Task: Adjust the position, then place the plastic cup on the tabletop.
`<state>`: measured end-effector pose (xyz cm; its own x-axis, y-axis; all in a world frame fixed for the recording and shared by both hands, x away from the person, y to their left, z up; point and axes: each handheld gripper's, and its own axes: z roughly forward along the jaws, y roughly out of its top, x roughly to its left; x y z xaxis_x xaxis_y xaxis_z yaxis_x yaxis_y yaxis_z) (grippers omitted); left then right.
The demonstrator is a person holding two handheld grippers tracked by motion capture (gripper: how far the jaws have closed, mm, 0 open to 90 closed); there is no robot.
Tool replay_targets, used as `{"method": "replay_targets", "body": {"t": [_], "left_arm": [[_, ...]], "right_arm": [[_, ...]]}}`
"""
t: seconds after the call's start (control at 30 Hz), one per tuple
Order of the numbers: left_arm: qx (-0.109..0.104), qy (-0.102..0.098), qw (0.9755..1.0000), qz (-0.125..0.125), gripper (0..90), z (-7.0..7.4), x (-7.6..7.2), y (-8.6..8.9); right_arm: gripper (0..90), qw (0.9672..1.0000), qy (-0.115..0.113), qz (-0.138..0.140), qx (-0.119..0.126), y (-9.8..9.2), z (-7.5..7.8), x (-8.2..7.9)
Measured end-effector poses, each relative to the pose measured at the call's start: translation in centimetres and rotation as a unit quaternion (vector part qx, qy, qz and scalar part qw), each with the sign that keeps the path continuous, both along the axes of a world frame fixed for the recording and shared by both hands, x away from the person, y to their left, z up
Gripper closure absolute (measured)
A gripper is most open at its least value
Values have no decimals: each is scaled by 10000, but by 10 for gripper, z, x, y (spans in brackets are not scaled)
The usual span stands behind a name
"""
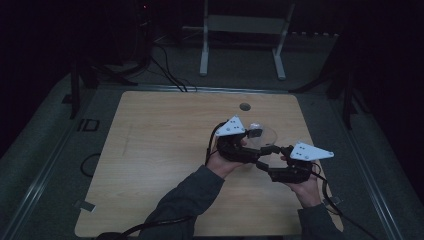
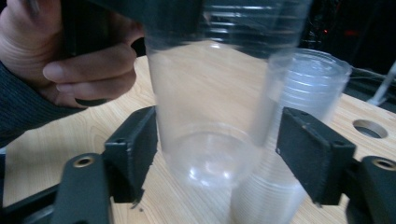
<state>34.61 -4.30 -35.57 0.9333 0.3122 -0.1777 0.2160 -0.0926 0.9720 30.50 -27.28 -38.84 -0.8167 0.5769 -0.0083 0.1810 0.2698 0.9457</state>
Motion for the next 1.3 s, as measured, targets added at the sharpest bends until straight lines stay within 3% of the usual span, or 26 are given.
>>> {"method": "replay_targets", "body": {"t": [0.53,0.83,1.3], "left_arm": [[192,-310,9988,327,304,-1,-5,4],[242,-340,9982,432,306,-7,-5,5],[311,-373,9982,338,310,-12,-7,3]], "right_arm": [[214,9997,-87,-134,-193,-7,4,-6],[214,9998,-91,-157,-62,-13,5,-8],[215,9995,-174,-254,72,-25,8,-11]]}}
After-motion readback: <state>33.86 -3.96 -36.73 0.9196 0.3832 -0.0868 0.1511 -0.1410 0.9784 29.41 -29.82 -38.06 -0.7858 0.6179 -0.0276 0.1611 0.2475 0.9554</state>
